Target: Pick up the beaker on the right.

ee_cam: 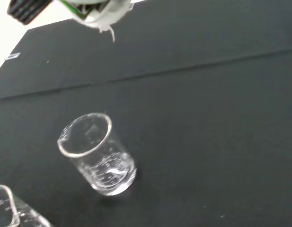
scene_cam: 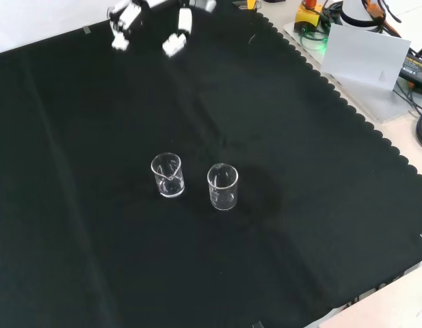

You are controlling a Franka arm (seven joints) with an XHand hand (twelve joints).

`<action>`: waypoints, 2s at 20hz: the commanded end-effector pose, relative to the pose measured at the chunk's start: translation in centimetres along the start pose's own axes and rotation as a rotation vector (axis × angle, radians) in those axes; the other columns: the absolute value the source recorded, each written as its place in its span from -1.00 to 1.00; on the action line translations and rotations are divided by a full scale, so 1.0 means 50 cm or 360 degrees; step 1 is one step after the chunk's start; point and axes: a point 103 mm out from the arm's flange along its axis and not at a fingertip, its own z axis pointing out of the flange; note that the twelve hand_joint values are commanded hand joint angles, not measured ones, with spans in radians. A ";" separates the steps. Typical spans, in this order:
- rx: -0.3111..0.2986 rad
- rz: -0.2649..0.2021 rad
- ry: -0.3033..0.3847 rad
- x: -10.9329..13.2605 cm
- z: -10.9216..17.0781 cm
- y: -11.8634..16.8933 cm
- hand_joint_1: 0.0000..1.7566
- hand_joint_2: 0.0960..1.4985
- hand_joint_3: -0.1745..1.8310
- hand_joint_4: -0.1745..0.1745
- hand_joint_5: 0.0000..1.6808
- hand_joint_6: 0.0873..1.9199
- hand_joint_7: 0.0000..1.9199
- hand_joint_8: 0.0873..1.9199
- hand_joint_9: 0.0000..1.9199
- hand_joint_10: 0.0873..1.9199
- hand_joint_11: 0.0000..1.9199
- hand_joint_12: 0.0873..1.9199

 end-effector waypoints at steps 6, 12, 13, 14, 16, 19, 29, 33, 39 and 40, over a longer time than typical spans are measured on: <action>0.0139 -0.0257 0.0297 0.032 0.177 0.115 0.00 -0.33 -0.04 -0.27 -0.51 -1.00 -0.70 -0.41 -0.61 -0.38 -1.00 0.29; 0.0181 -0.0309 0.0340 0.038 0.227 0.128 0.00 -0.35 -0.04 -0.28 -0.51 -1.00 -0.69 -0.41 -0.58 -0.37 -1.00 0.30; 0.0188 -0.0310 0.0338 0.039 0.237 0.130 0.00 -0.35 -0.04 -0.28 -0.51 -1.00 -0.69 -0.41 -0.58 -0.37 -1.00 0.30; 0.0199 -0.0312 0.0327 0.038 0.245 0.132 0.00 -0.35 -0.04 -0.28 -0.52 -1.00 -0.69 -0.41 -0.59 -0.38 -1.00 0.30; 0.0218 -0.0316 0.0328 0.038 0.261 0.136 0.00 -0.36 -0.04 -0.28 -0.55 -1.00 -0.71 -0.42 -0.61 -0.38 -1.00 0.31; 0.0243 -0.0325 0.0333 0.038 0.280 0.141 0.00 -0.37 -0.04 -0.27 -0.60 -1.00 -0.75 -0.44 -0.63 -0.39 -1.00 0.30; 0.0277 -0.0375 0.0414 0.028 0.327 0.159 -0.01 -0.42 -0.06 -0.31 -0.70 -1.00 -0.85 -0.44 -0.69 -0.37 -1.00 0.21; 0.0275 -0.0405 0.0485 0.025 0.352 0.165 0.00 -0.43 -0.07 -0.32 -0.70 -1.00 -0.85 -0.43 -0.70 -0.37 -1.00 0.20; 0.0265 -0.0447 0.0559 0.028 0.388 0.175 -0.02 -0.44 -0.10 -0.34 -0.63 -1.00 -0.77 -0.39 -0.65 -0.36 -1.00 0.19; 0.0259 -0.0452 0.0570 0.029 0.392 0.177 -0.02 -0.44 -0.11 -0.34 -0.62 -1.00 -0.77 -0.39 -0.65 -0.36 -1.00 0.19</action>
